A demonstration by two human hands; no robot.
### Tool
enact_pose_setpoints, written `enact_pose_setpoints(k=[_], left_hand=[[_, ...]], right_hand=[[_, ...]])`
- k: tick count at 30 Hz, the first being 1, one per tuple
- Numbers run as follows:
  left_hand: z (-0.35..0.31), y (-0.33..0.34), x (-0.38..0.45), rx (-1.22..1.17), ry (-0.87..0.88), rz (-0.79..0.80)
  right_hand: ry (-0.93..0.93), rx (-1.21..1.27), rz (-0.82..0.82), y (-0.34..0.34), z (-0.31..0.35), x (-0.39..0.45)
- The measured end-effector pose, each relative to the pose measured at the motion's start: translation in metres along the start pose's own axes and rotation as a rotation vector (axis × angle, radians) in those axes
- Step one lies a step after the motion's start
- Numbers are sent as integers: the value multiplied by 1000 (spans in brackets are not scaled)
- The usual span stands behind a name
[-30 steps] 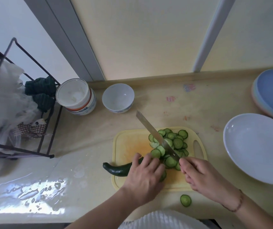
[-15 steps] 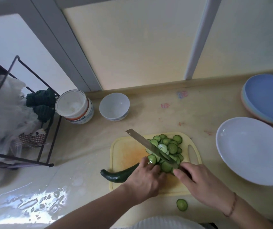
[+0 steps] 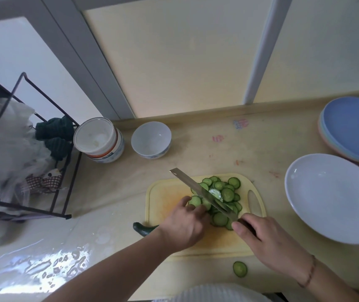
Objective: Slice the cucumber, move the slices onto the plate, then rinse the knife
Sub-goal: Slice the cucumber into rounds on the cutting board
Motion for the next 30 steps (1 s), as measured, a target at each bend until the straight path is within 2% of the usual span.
enact_pose_setpoints(k=[3, 7, 10, 13, 16, 18, 19, 20, 21, 23, 24, 26, 30], left_hand=[[18, -2, -1, -118, -107, -61], [63, 4, -9, -393, -434, -141], [87, 20, -14, -476, -537, -119], [106, 16, -28, -546, -679, -178], [127, 14, -75, -636, -1023, -269], [127, 0, -124, -709, -1269, -510], [121, -15, -139, -707, -1283, -643], [113, -34, -138, -665, -1192, -719], [104, -51, -126, -604, -1031, -721], [84, -68, -87, -464, -724, -569], [81, -68, -71, -387, -656, -468], [85, -64, -49, -286, -639, -309], [90, -48, -23, -306, -609, -42]], right_hand=[[2, 7, -15, 0, 2, 1], [-6, -4, -28, -1, 6, 1], [-9, -37, -29, -1, 9, 3], [-12, -134, -11, 2, 13, 5], [-25, -277, -8, 4, 20, 9], [-43, -361, 0, 7, 26, 12], [-56, -398, 6, 10, 29, 14], [-68, -432, 17, 14, 33, 17], [-76, -466, 33, 18, 36, 19], [-84, -517, 57, 25, 42, 24], [-85, -536, 61, 28, 44, 26], [-88, -572, 68, 32, 48, 30], [-127, -613, 96, 39, 57, 34]])
Point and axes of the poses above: each hand's wrist, its own x-axis towards the middle knuckle, its own y-axis out of the palm, z = x × y, the point moved 10 cm from there along x, towards the middle knuckle, and after that the axes turned 8 degrees about x, right-handed, at the moved point
